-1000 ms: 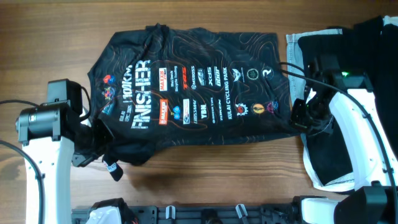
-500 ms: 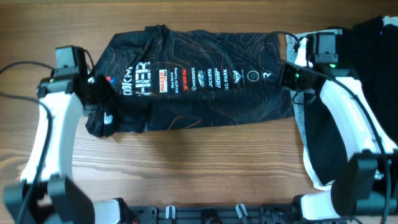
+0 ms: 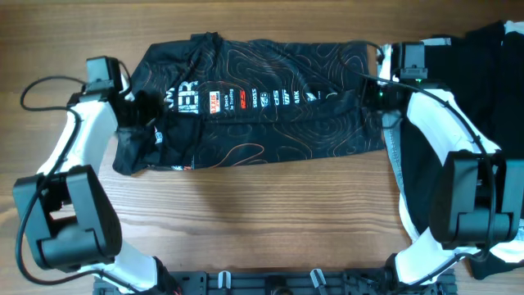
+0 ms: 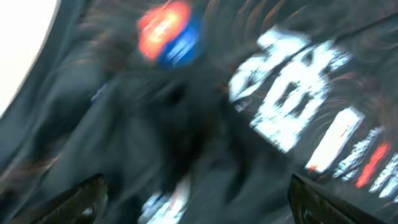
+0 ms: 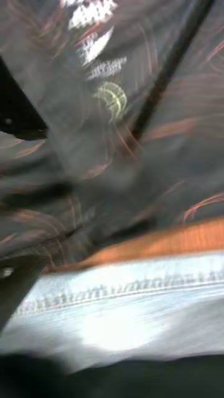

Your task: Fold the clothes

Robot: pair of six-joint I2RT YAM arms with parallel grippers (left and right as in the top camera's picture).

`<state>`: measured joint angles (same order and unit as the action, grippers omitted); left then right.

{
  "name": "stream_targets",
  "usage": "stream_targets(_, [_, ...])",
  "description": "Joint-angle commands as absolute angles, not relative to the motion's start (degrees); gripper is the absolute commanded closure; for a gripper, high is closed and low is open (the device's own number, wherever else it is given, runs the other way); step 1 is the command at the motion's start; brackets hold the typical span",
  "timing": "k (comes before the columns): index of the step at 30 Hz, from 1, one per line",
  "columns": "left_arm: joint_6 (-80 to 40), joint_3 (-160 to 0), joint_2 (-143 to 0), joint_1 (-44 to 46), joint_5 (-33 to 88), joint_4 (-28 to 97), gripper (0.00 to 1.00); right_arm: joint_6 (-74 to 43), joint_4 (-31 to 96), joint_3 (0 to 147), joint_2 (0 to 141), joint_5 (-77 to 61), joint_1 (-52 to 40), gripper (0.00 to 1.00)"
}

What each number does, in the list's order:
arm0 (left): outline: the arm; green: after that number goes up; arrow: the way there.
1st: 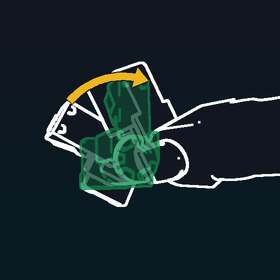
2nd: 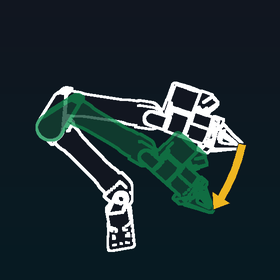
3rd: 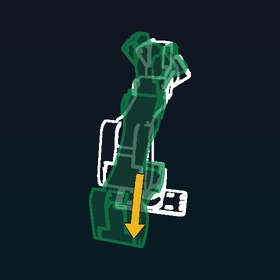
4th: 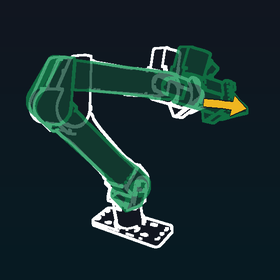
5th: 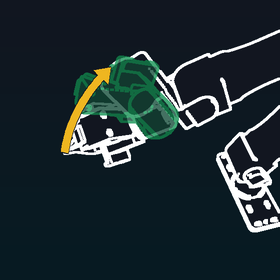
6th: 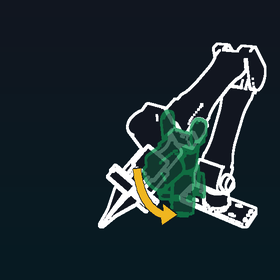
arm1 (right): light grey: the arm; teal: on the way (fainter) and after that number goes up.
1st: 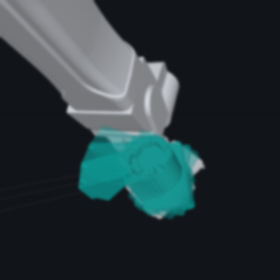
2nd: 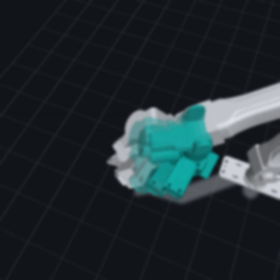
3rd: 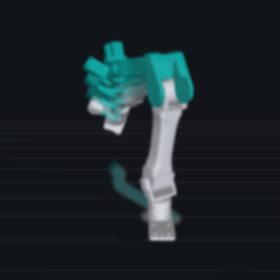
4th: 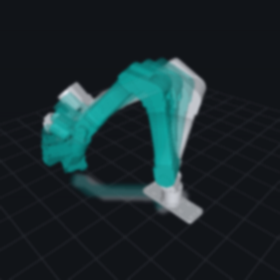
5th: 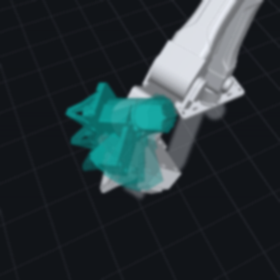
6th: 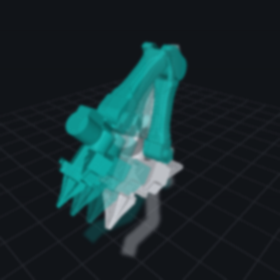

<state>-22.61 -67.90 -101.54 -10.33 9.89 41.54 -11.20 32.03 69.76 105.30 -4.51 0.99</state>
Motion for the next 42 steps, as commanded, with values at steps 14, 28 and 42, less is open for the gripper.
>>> stream_targets(14, [-23.0,-51.2,-99.9,-12.3,2.6,39.1,0.64,-12.0,36.0,57.6,105.5,-4.1,2.3,0.93])
stream_targets(28, [-26.0,-51.0,-99.1,-16.8,-0.5,55.3,0.96,-16.7,55.0,57.6,105.5,0.0,2.3,0.96])
stream_targets(42, [-19.0,-65.0,-86.6,-14.7,7.0,48.4,0.38,-16.4,53.0,67.2,92.4,0.0,2.3,0.01])
